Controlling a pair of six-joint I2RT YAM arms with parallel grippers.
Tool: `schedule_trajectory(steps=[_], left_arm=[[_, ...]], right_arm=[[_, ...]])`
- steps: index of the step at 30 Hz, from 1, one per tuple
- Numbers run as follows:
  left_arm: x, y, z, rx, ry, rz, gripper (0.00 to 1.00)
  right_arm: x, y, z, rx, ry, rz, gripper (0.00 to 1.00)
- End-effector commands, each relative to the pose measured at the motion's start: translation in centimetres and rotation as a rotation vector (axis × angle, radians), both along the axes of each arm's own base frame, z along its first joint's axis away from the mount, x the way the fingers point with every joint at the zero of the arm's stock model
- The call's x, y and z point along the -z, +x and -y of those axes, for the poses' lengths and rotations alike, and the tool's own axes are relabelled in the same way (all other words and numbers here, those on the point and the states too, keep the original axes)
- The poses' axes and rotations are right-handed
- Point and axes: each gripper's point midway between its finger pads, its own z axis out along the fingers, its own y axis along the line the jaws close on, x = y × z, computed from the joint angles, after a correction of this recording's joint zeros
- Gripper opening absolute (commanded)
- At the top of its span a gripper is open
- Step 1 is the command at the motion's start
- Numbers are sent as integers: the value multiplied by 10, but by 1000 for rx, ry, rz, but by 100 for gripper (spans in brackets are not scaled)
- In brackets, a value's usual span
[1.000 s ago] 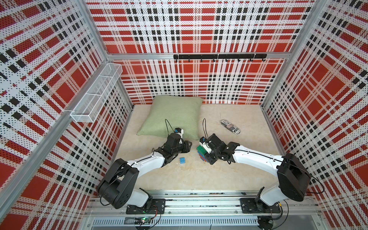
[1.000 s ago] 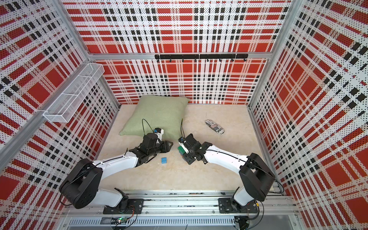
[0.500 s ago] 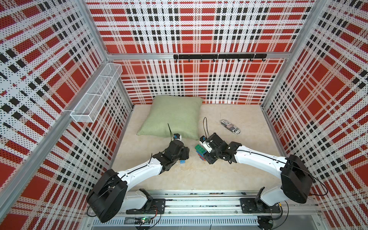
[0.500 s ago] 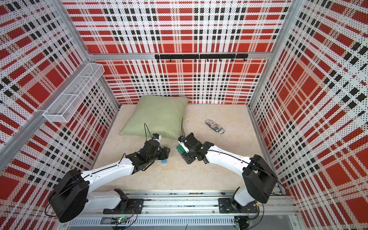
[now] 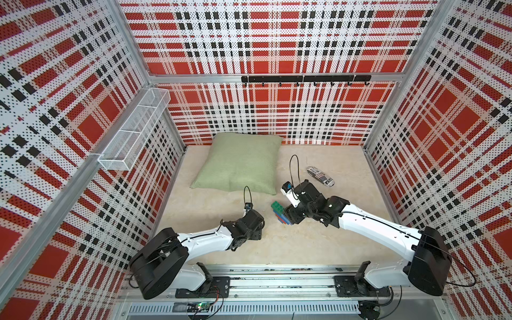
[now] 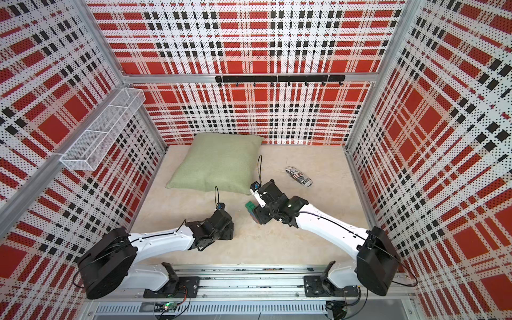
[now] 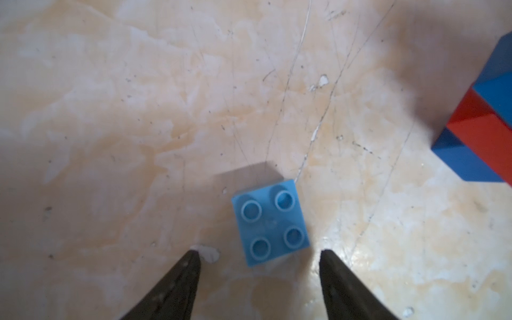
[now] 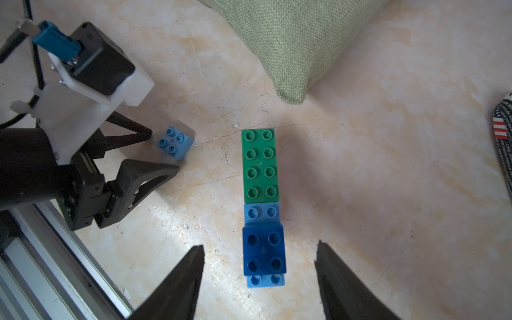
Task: Assemble a heart with lego
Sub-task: Pick up the lego brick from the center of the board, then assemble the lego brick with the lego brick.
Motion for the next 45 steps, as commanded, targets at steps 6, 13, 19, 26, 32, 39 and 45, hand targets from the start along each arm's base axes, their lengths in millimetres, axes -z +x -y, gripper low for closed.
schedule_trajectory(steps=[6,13,19,26,32,39,45], left_arm=[[4,19,4,-23,38,38,58],[-5,28,15,40,-3,62,35],[-38,35,32,100,-116,101,26],[-109,39,65,208,-301,183,26],[-152,41,91,282,-391,229,26],[-140,59,94,353,-195,214,26],[-130,67,106,384,-96,192,26]], right_arm=[[-6,2,1,5,44,-3,66],[-4,1,-1,-8,47,-7,62],[-10,-1,-1,-25,63,13,60],[-24,-11,-17,-101,60,190,61],[-36,0,-17,-71,37,406,66],[-16,-4,-2,-45,130,219,68],[19,-22,9,-43,66,80,67]])
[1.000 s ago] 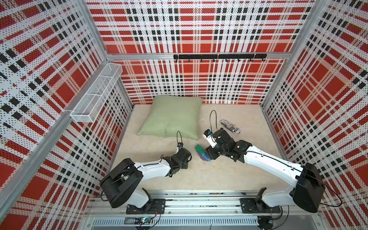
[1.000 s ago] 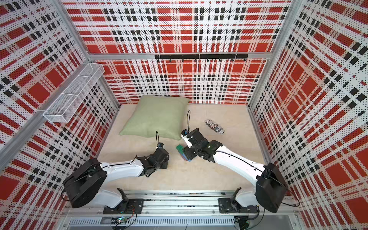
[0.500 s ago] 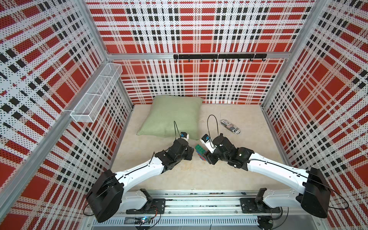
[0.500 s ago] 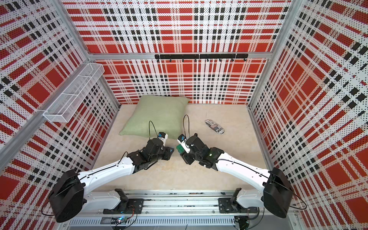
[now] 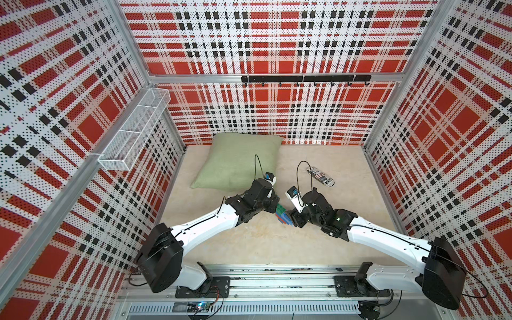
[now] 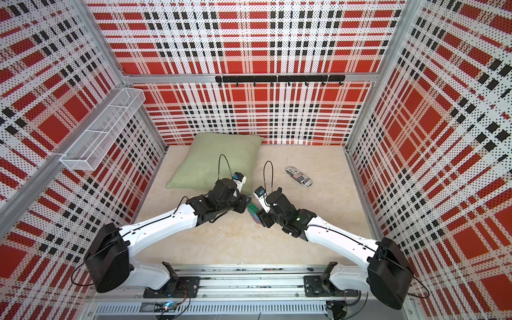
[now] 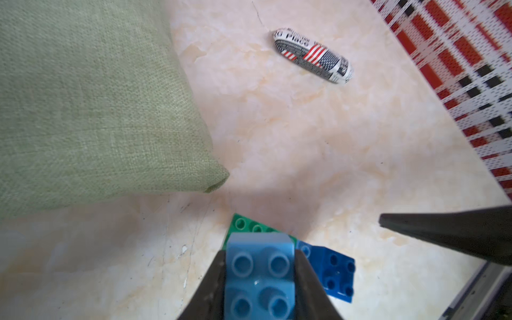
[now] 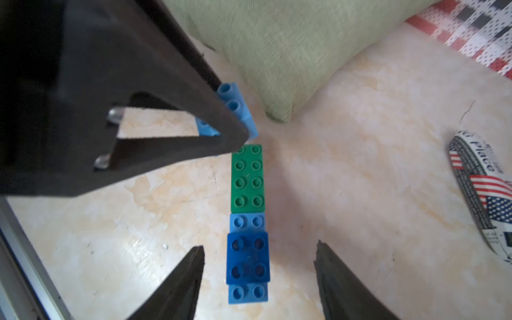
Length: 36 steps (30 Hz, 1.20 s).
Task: Assemble a heart with lego
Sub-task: Assemble the lego brick with the lego brick.
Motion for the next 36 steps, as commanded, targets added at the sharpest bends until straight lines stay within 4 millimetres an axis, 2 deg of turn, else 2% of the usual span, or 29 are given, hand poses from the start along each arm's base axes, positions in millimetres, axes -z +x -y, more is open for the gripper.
schedule_trajectory(steps=[1,3,6,10,13,19,25,27,31,36], left_arm=[[7,-3,5,48,104,9,26],[14,-5,11,77,135,2,26],[28,-6,14,104,229,-11,26],[32,-4,14,113,269,-8,26],[31,-4,21,129,272,-7,26],[41,-3,20,131,334,-10,26],[45,-3,24,152,364,-18,27],[47,-1,19,137,391,-18,29],[53,-4,24,158,387,-39,31],[52,-2,21,144,385,-39,39]], right_arm=[[15,-17,-1,-23,11,-88,68],[21,-13,3,1,1,-76,68],[29,-12,-2,-12,-1,-102,68],[42,-9,-7,-28,-17,-120,66],[44,-5,-7,-24,-30,-121,62],[49,-1,-1,-17,-44,-122,53],[48,0,-3,-41,-43,-127,50],[50,1,-2,-40,-53,-128,49],[53,2,-4,-50,-56,-134,47],[54,4,-4,-48,-56,-132,46]])
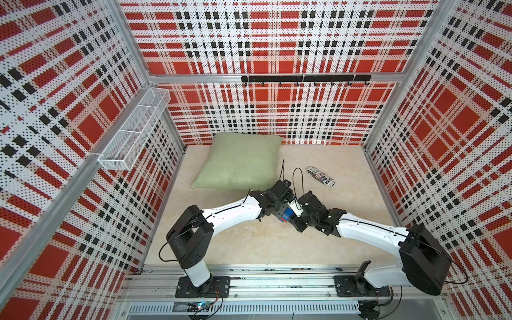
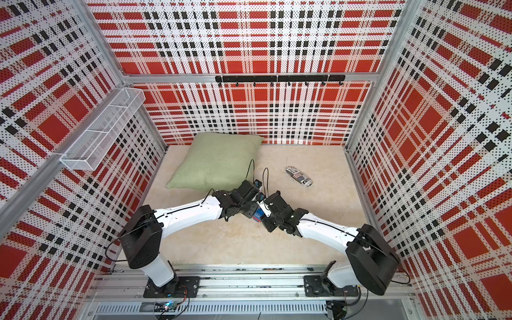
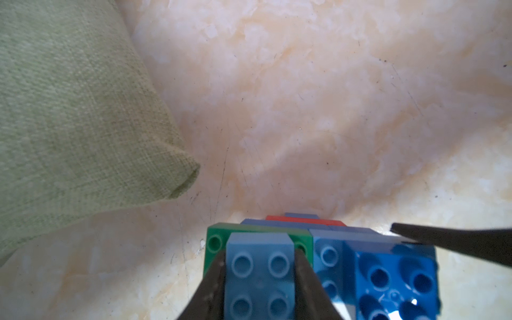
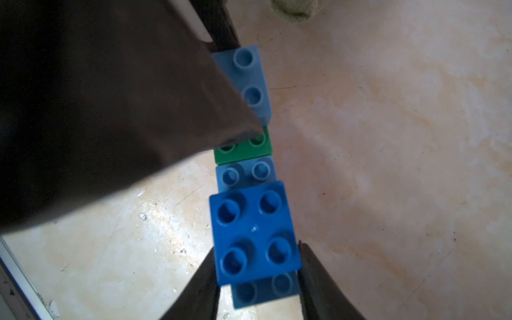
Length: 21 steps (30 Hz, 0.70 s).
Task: Assemble a heart with lego
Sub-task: Assemble the lego brick with the lego brick.
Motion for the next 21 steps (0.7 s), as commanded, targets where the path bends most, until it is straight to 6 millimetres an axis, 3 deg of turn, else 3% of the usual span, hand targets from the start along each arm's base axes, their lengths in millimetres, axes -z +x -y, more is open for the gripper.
schedule_trajectory(steps=[1,5,16,21], left_arm=[[1,0,4,14,6,-10,42],[-4,1,7,10,-15,-4,52],[-40,5,10,3,-135,38,60],[-67,16,-7,-66,-288,66,65]], right_arm=[[-9,6,-8,-21,26,18,46],[-8,6,-8,-22,30,16,45],[-8,7,-7,-21,32,12,45],[-9,7,-6,-14,34,16,45]])
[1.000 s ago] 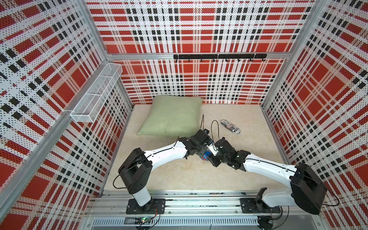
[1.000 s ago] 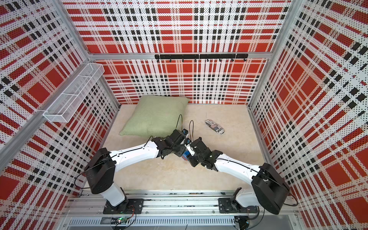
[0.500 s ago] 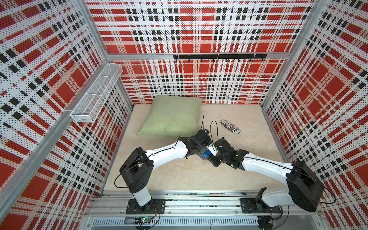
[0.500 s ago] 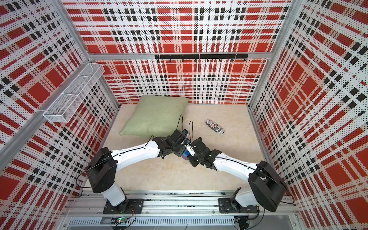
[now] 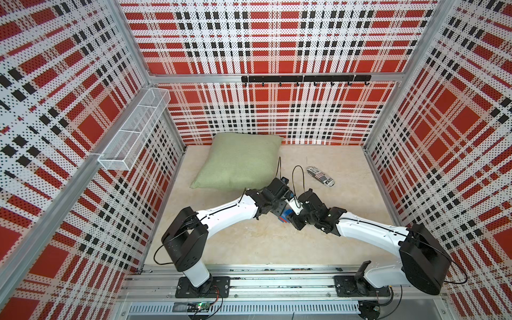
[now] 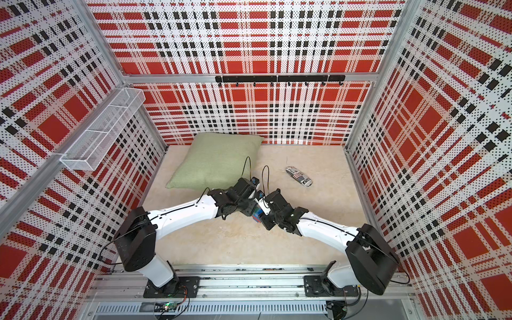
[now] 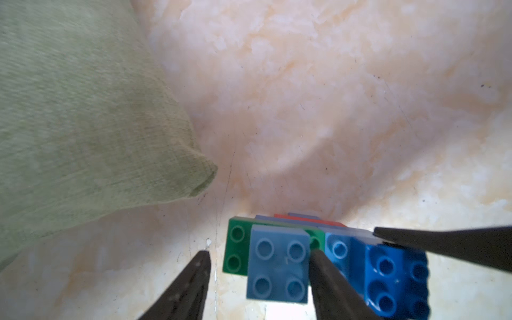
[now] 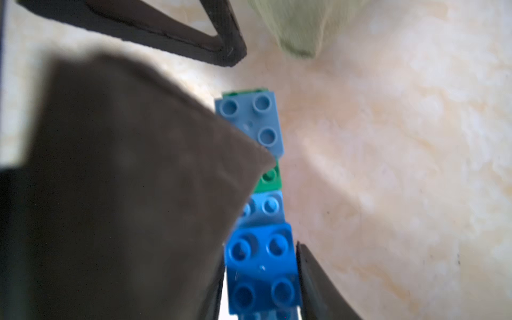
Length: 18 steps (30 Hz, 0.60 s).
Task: Assemble a heart with lego
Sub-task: Assemble the lego brick with the lego brick.
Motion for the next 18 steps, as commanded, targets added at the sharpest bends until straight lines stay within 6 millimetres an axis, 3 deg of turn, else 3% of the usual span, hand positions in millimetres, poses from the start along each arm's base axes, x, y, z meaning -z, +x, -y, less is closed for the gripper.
schedule_trajectory(steps=[1,6,9,12,18], left_arm=[[-50,12,1,-34,-245,60,66],[-42,16,-11,-78,-305,33,68],[-56,12,0,-32,-385,41,68],[-61,11,-2,-32,-386,57,68],[-32,14,-15,-87,-357,16,66]], right_arm=[[5,-2,6,6,-25,-16,45],[9,-2,2,-7,-26,-29,45],[10,-2,2,-9,-30,-32,44],[8,-2,1,-12,-23,-32,44],[11,-2,1,-10,-25,-39,44]])
